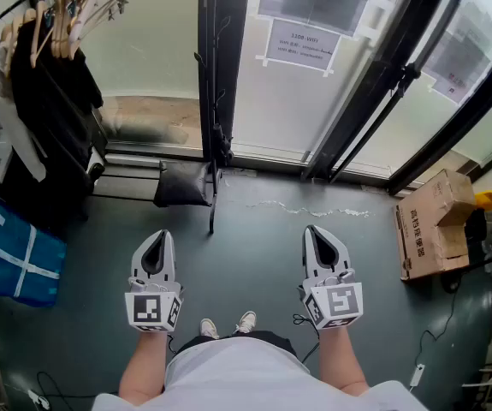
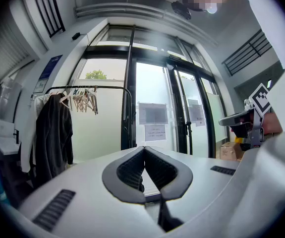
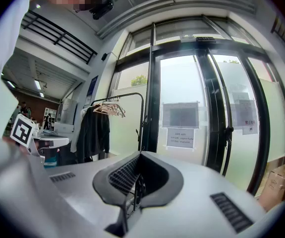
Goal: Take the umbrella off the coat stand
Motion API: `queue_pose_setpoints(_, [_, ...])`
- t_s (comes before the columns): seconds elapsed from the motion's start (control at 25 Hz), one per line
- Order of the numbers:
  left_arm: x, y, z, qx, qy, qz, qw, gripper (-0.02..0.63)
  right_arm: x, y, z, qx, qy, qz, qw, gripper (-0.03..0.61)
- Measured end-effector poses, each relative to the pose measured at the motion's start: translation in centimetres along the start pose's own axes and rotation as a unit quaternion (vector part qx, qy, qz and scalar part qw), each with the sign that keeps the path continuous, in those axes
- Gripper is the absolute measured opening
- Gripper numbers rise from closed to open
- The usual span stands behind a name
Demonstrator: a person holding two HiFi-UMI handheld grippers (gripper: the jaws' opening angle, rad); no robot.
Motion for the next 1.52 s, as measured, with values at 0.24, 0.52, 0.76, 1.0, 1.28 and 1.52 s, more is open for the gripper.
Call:
queue_pose_setpoints(0.24, [-0.6,-0.2,0.3,0.006,0.000,-0.001,1.0000,0.023,-0.6,-0.3,0.0,-0.001,0.006,0.010,1.000,0.017])
queue_pose_setpoints(0.52, [-1.6,-0.7,0.4,0.019,0.014,-0.007,0.9997,0.023,-2.8,-1.6,-0.2,-0.010,0.014,0.033,0.999,0.017])
queue_pose_setpoints(0.76, [-3.8,-1.1,0.5,0.033,0.022,-0.004,0.9992,0.023,-4.1,-4.3,0.3,0.005,0.038,0.050,0.998,0.017])
queue_pose_setpoints(1.0, [-3.7,-3.2,1.0,0.062,0.036,-0.012,0.9974,0.023,-4.8,-7.0,1.3,0.035,0.049,0.069,0.996,0.017])
queue_pose_setpoints(1.28, [-3.6,-4.4,7.3,0.056,0.014,-0.032,0.9979,0.023,-6.8,-7.6,4.8,0.053,0.036,0.058,0.996,0.017])
queue_pose_setpoints(1.52, [-0.2,-5.4,13.9,0.068,0.000,-0.025,0.9973,0.023,-7.3,-7.2,11.1,0.072,0.022,0.054,0.996,0.017])
Point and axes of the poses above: the fingertips, and each gripper's own axes: z forward along the fingers, x to its left, y out of its top, the point moved 2 cm from there along -z, backward along the fingers, and after that the axes turned 1 degree about x, right-handed, at the moved point
